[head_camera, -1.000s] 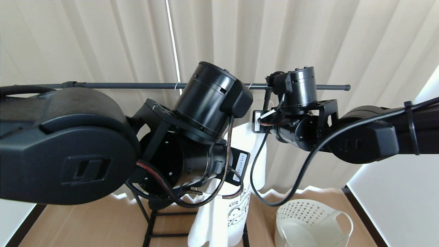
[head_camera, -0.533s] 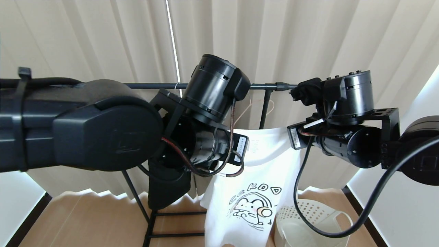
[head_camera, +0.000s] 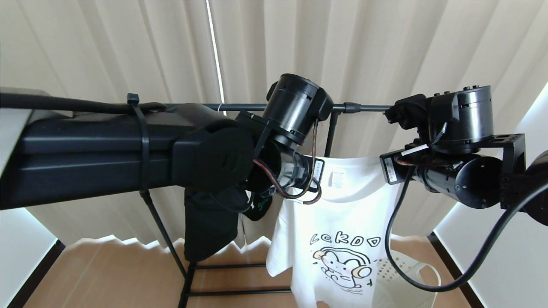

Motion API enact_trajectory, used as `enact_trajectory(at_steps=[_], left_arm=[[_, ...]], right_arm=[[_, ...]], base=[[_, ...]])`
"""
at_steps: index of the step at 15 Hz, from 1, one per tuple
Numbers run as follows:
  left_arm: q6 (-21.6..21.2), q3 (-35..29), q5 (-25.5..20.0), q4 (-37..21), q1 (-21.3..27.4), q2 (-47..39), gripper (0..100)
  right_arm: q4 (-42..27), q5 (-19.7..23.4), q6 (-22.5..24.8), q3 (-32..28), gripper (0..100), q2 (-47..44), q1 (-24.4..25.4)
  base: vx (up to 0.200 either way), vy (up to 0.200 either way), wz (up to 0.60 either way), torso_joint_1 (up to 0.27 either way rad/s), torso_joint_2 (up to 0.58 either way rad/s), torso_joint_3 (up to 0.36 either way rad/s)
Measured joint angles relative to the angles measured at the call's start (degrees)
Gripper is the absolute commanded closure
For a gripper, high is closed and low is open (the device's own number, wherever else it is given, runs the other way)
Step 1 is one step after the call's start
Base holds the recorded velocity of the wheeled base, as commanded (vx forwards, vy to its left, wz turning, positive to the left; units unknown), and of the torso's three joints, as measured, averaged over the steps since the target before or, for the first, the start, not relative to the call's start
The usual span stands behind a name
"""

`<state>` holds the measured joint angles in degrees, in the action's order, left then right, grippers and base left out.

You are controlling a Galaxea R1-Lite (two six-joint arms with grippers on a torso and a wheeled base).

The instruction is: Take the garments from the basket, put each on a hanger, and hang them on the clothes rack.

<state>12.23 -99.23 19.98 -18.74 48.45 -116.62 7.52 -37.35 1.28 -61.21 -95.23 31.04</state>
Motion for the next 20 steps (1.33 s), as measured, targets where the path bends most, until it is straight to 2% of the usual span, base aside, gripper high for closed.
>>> enact_trajectory(at_steps=[2, 3, 10, 13, 15, 18, 20], left_arm=[[-0.02, -1.16, 0.02, -0.06, 0.04, -1.08, 100], [-0.02, -1.49, 0.05, -0.06, 0.06, -1.57, 0], [-0.13, -1.9, 0.1, -0.01, -0.77, -2.68, 0], [-1.58, -3.3, 0.05, 0.0, -1.9, -3.54, 0], [-3.78, -5.95, 0.05, 0.1, -3.83, -4.96, 0], [-4.53, -12.59, 0.02, 0.21, -5.95, -9.05, 0], [-7.77, -14.67, -0.66, 1.69, -7.18, -12.5, 0]], right_arm=[[0.06, 0.07, 0.68, 0.52, 100, 0.94, -0.5], [0.0, 0.1, 0.88, 0.66, 100, 1.27, -0.78], [0.28, 0.1, 2.3, 0.3, 100, 1.49, -3.04], [0.33, 0.1, 2.68, 0.44, 100, 1.61, -3.32], [0.28, 0.18, 3.29, 0.66, 100, 1.9, -3.36], [0.24, 0.24, 4.68, 1.05, 100, 2.43, -3.34], [0.3, 0.21, 6.44, 1.21, 100, 2.76, -3.21]], base=[[0.0, 0.0, 0.0, 0.0, 0.0, 0.0], [0.0, 0.0, 0.0, 0.0, 0.0, 0.0], [0.0, 0.0, 0.0, 0.0, 0.0, 0.0], [0.0, 0.0, 0.0, 0.0, 0.0, 0.0], [0.0, 0.0, 0.0, 0.0, 0.0, 0.0], [0.0, 0.0, 0.0, 0.0, 0.0, 0.0], [0.0, 0.0, 0.0, 0.0, 0.0, 0.0]])
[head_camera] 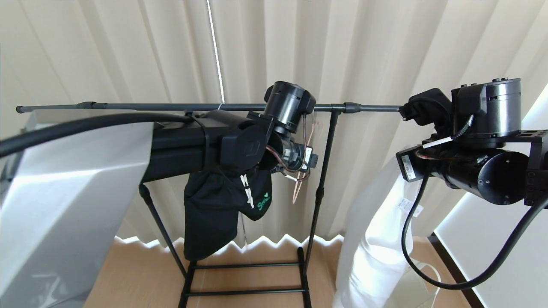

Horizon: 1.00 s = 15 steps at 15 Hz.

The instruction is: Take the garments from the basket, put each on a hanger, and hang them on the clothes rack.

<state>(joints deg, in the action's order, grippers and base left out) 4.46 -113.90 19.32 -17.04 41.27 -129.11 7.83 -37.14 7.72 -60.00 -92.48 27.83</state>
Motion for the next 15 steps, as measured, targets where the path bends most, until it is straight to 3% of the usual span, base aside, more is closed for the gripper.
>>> enact_trajectory(at_steps=[3, 6, 11, 15], left_arm=[[-3.84, -0.62, -0.13, 9.57, -0.76, -4.68, 0], [-5.99, -0.68, -0.5, 15.68, -1.37, -8.46, 0], [-6.05, -0.71, -0.46, 17.75, -1.13, -10.23, 0], [-5.72, -0.71, -0.3, 17.91, -1.05, -10.42, 0]], right_arm=[[0.07, 0.06, 0.66, -0.17, 100, -0.02, 0.22], [0.87, 0.15, 1.34, -0.44, 100, -0.27, 0.2], [2.1, 0.11, 1.89, -0.16, 100, -0.33, 0.04], [2.05, 0.06, 2.82, 0.22, 100, 0.09, -0.11]], base=[[0.0, 0.0, 0.0, 0.0, 0.0, 0.0], [0.0, 0.0, 0.0, 0.0, 0.0, 0.0], [0.0, 0.0, 0.0, 0.0, 0.0, 0.0], [0.2, 0.0, 0.0, -0.006, 0.0, 0.006]])
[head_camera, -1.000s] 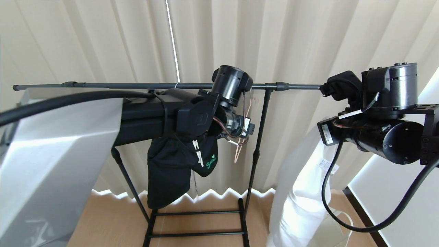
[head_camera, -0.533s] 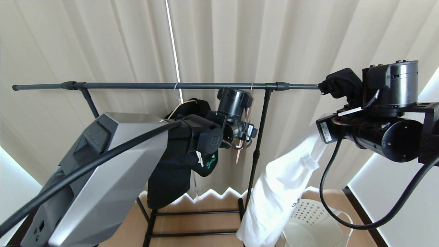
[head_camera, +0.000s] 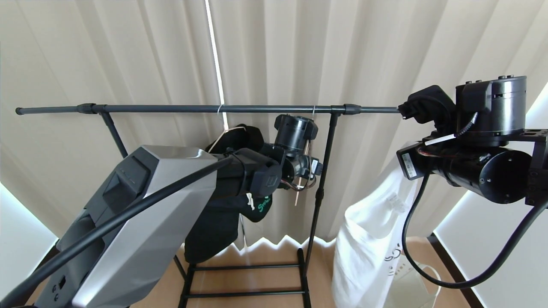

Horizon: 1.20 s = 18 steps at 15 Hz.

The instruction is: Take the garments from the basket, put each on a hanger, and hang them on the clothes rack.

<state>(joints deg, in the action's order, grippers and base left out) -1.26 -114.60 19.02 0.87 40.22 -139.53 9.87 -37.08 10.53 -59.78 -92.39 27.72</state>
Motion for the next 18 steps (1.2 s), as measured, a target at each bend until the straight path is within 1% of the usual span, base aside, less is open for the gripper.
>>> enact_trajectory(at_steps=[2, 7, 10, 12, 18], left_arm=[[0.0, 0.0, -0.02, 0.02, -0.09, -0.05, 0], [1.35, 0.0, -0.2, -0.07, -0.09, -0.22, 0], [1.5, 0.0, 0.22, -0.11, -0.09, -0.29, 0], [1.52, 0.0, 1.37, -0.38, -0.2, -0.68, 0], [1.3, 0.0, 1.48, -0.65, -0.48, -2.47, 0]], right_arm=[[0.05, 0.0, 0.0, 0.0, 100, 0.15, -0.02], [0.0, -0.06, 0.0, 0.02, 100, 0.13, -0.07], [0.05, -0.09, 0.0, 0.02, 100, 0.15, -0.05], [0.05, -0.06, 0.0, 0.02, 100, 0.09, -0.05], [0.05, -0.17, 0.0, 0.11, 100, -0.22, -0.05]], base=[[0.2, 0.0, 0.0, 0.007, 0.0, 0.005], [0.0, 0.0, 0.0, 0.0, 0.0, 0.0], [0.0, 0.0, 0.0, 0.0, 0.0, 0.0], [0.0, 0.0, 0.0, 0.0, 0.0, 0.0], [0.0, 0.0, 0.0, 0.0, 0.0, 0.0]])
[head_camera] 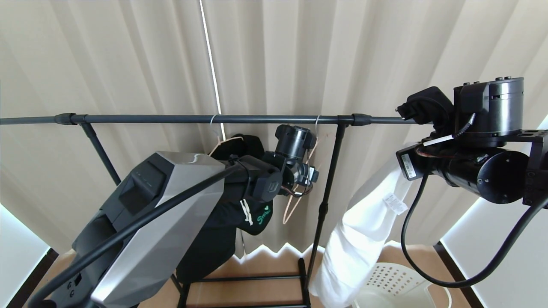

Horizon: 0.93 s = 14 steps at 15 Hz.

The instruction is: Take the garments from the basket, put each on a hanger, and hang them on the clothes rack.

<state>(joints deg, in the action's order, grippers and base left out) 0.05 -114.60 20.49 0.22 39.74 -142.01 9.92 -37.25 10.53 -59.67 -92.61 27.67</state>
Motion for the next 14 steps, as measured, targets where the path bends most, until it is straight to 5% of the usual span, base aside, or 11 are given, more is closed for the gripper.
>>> enact_trajectory(at_steps=[14], left_arm=[[-0.15, 0.0, -0.66, -1.15, -1.21, -3.25, 0]], right_arm=[[0.0, 0.0, 0.05, 0.11, 100, -0.17, 0.0]], base=[[0.0, 0.0, 0.0, 0.0, 0.0, 0.0]])
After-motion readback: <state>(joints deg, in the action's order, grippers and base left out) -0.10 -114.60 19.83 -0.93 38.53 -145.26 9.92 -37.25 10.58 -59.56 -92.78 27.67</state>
